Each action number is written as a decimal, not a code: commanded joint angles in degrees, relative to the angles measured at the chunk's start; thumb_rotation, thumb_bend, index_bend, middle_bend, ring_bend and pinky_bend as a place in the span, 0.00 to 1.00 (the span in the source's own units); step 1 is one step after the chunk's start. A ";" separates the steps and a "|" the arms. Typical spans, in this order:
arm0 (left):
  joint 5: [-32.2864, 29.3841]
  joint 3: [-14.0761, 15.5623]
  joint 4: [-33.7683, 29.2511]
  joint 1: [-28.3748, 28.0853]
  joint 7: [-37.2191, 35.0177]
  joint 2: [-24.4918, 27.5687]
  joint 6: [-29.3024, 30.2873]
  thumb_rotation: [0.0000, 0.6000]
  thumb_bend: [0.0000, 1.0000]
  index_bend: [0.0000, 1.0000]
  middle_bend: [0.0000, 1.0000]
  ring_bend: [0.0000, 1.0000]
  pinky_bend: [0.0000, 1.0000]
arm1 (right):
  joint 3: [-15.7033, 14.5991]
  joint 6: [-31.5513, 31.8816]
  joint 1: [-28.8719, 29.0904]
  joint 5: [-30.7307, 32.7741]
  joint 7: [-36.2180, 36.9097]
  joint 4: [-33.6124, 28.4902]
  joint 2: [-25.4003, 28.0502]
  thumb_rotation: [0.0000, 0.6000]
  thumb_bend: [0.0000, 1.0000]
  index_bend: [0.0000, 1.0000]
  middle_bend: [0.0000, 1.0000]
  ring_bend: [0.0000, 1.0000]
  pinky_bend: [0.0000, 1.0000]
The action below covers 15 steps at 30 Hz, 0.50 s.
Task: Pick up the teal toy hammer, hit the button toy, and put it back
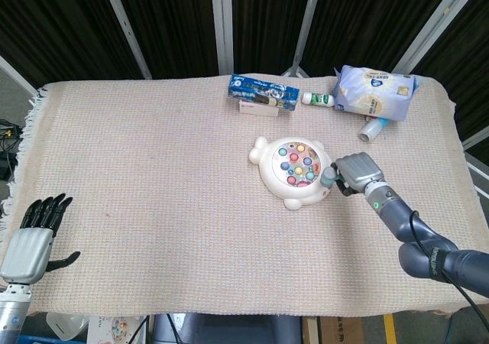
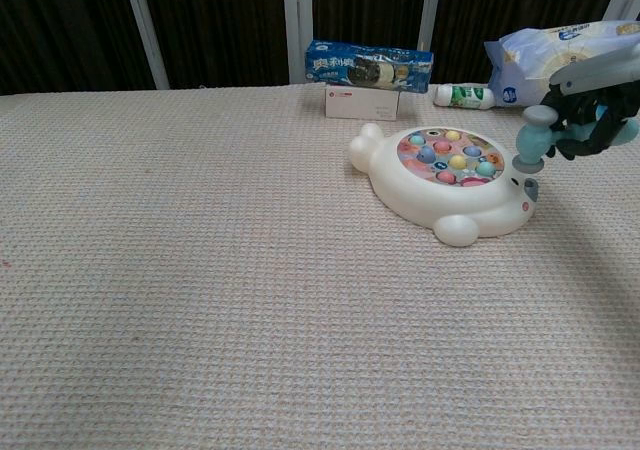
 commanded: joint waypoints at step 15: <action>1.13 0.72 -1.50 0.83 1.17 0.55 1.10 1.00 0.13 0.00 0.00 0.00 0.00 | 1.90 4.70 -13.62 -21.92 19.70 14.02 -7.88 1.00 0.81 0.81 0.75 0.48 0.31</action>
